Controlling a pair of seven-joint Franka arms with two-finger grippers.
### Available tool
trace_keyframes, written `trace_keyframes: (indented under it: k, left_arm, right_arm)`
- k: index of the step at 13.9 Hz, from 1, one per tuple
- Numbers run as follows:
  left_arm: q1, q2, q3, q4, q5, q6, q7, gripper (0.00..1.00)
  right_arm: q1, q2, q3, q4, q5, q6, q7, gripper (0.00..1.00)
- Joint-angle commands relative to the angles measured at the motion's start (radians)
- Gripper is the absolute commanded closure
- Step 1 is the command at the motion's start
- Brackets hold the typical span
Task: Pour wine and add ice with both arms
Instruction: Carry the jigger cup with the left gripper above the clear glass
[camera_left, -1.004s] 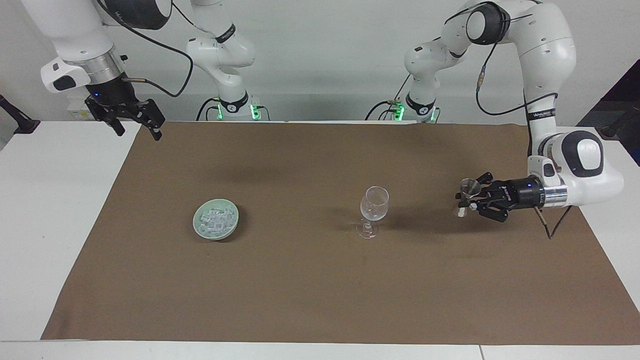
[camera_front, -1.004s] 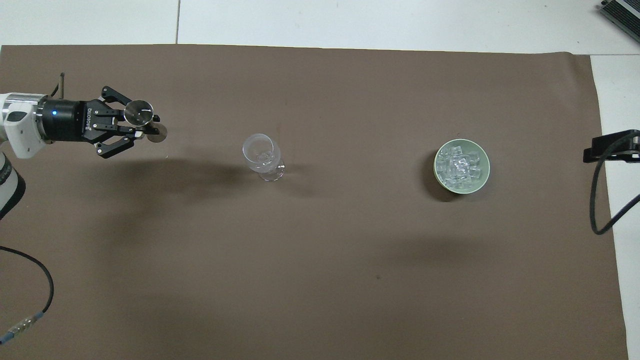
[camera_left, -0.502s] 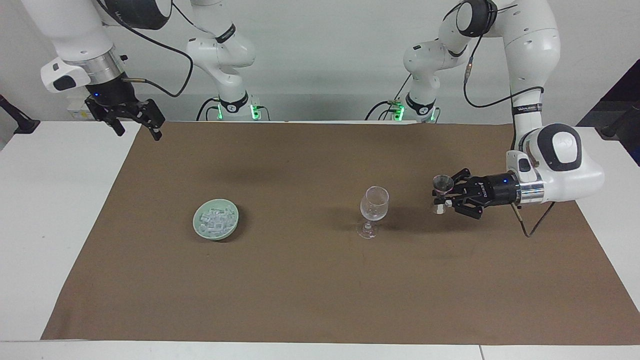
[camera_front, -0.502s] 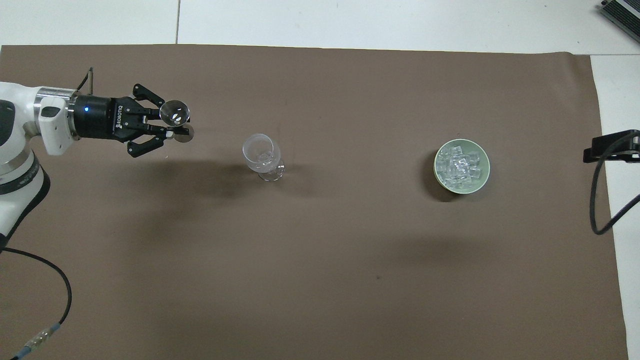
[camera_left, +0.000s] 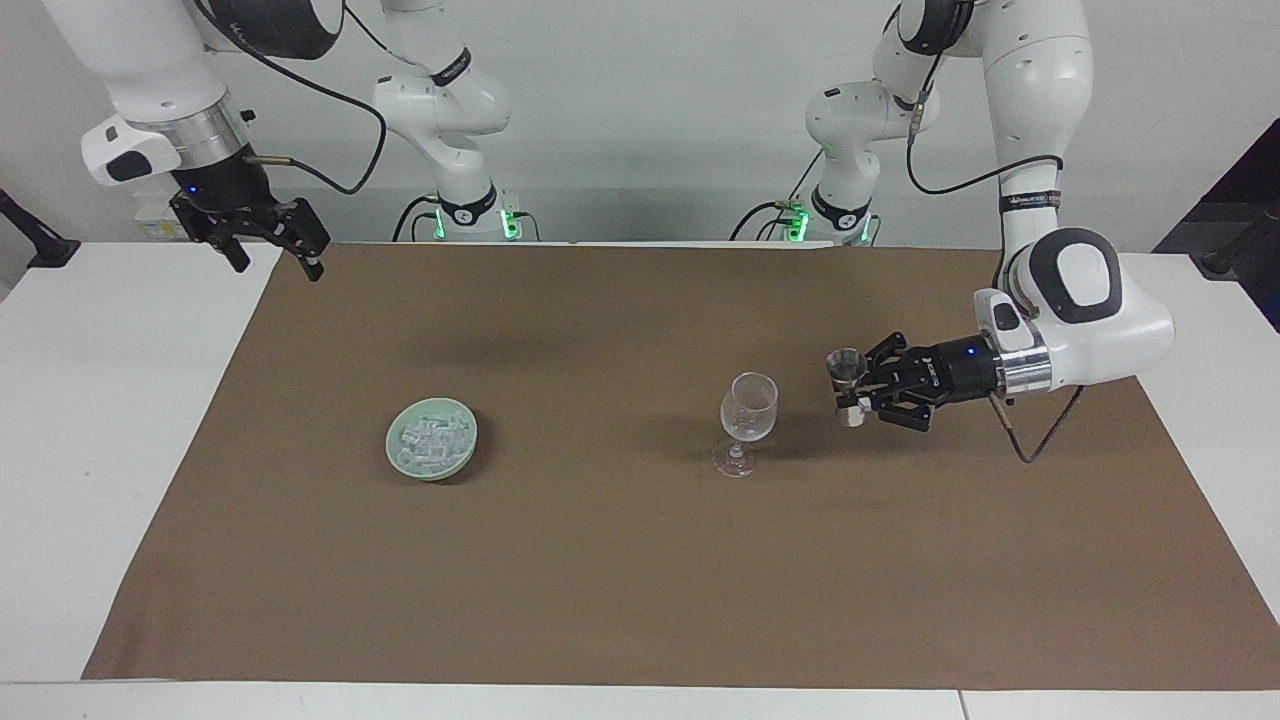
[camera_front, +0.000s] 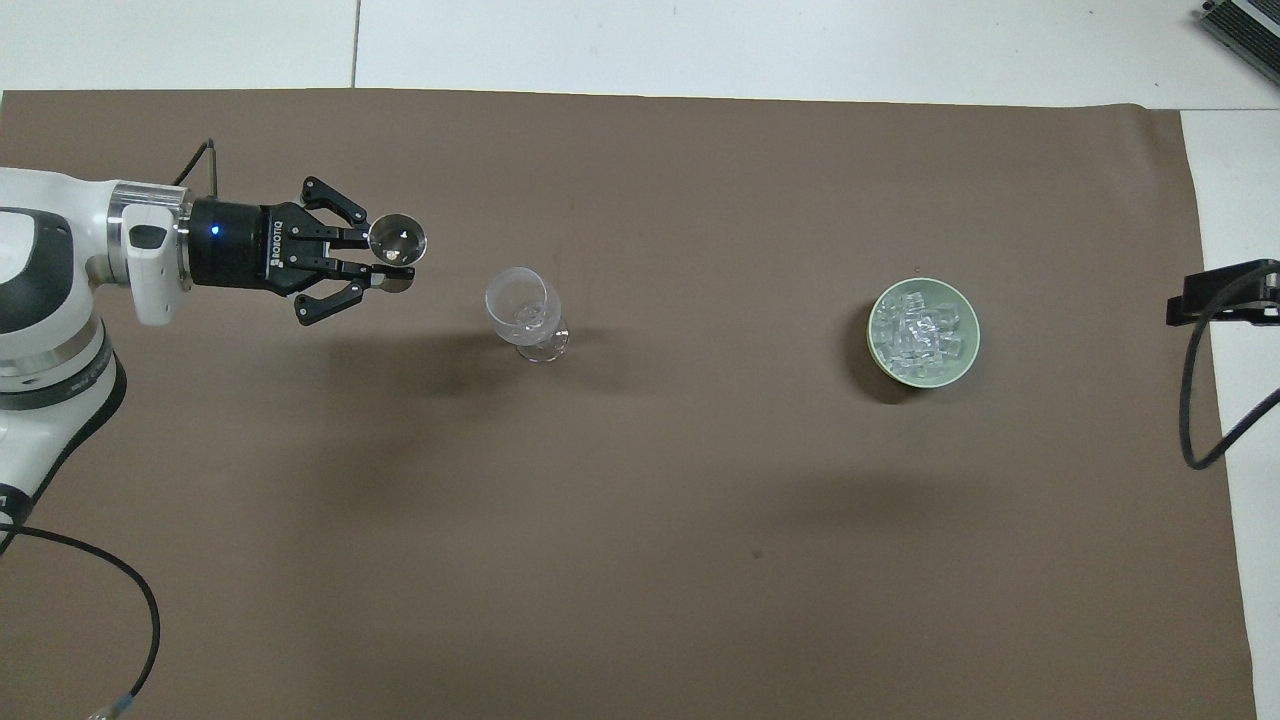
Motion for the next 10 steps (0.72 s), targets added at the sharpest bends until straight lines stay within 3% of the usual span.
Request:
trace_keyframes:
  k: [1,10]
  left_arm:
    - [-0.029,-0.045,0.020,-0.042,0.034,0.026,-0.032,0.93]
    - [-0.081,-0.063,0.023,-0.037,0.117,0.081,-0.178,0.93]
  right_arm:
    - [-0.014,-0.008,0.009,-0.013,0.001,0.013,-0.020,0.00]
    - [-0.014,-0.008,0.009,-0.013,0.001,0.013,-0.020,0.00]
